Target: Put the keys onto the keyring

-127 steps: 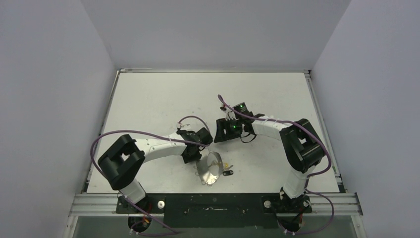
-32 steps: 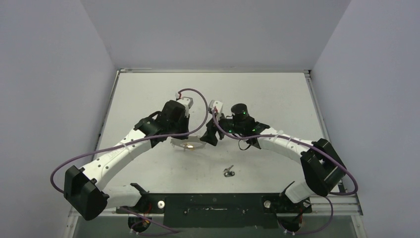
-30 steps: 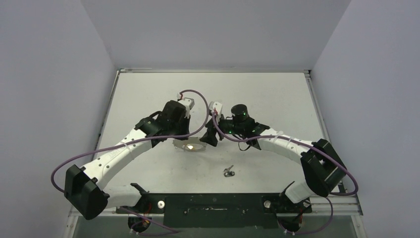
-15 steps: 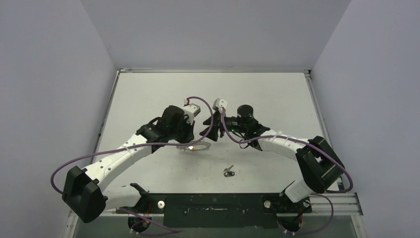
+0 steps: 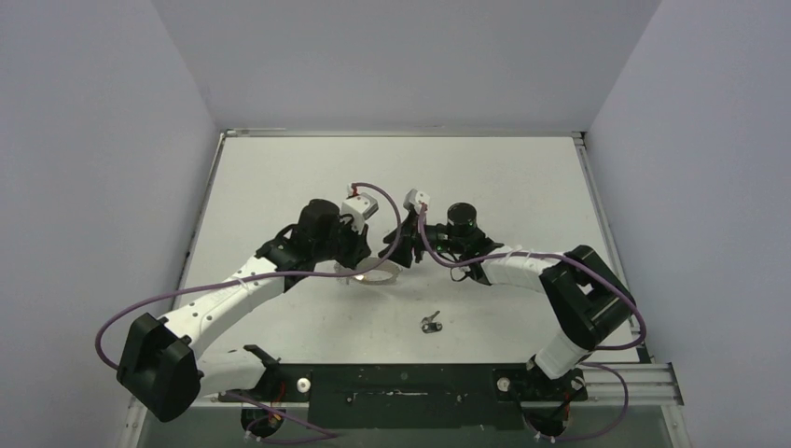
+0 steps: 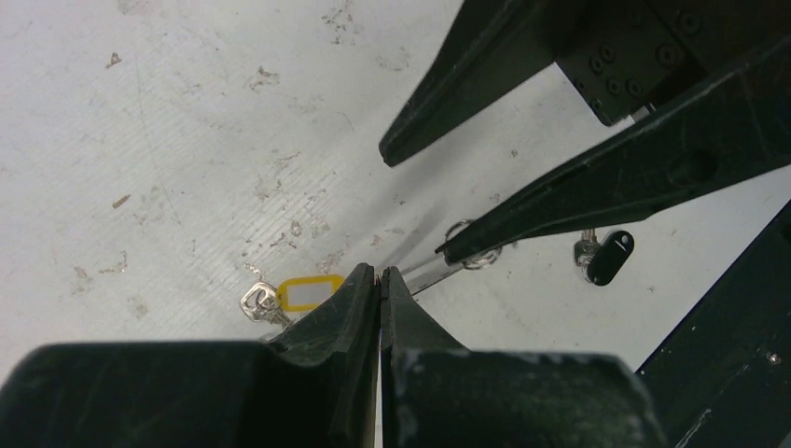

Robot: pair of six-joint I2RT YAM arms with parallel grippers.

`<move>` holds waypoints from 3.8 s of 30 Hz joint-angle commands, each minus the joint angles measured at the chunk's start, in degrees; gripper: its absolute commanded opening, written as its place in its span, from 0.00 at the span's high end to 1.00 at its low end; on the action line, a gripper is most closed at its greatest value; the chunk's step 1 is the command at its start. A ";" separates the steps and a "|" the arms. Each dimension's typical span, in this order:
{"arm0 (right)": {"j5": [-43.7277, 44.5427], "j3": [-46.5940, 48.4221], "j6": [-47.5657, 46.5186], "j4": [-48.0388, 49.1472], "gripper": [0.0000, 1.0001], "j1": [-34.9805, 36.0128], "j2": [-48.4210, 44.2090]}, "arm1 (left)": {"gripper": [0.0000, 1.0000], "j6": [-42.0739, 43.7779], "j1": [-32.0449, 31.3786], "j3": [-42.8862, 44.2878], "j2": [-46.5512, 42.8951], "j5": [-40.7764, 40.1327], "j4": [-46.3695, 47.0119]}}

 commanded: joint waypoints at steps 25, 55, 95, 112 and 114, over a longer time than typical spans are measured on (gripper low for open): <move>5.16 -0.43 -1.22 2.99 0.42 1.42 -2.77 | 1.00 -1.26 3.31 -19.35 -12.71 8.94 34.13; 6.20 2.61 0.12 -10.38 0.30 4.20 -6.80 | 1.00 -2.14 3.36 -18.32 -11.91 3.54 31.21; 42.39 1.51 13.68 -28.49 0.00 7.45 -21.69 | 1.00 -10.48 3.41 -18.96 -4.77 -2.82 42.12; 22.24 -0.84 29.06 -25.70 0.04 -2.27 -16.90 | 1.00 -14.11 3.36 -19.14 -3.74 -8.71 44.33; 22.65 0.23 27.38 -27.73 0.06 -2.25 -16.69 | 1.00 -14.12 3.36 -19.01 -3.57 -8.80 44.46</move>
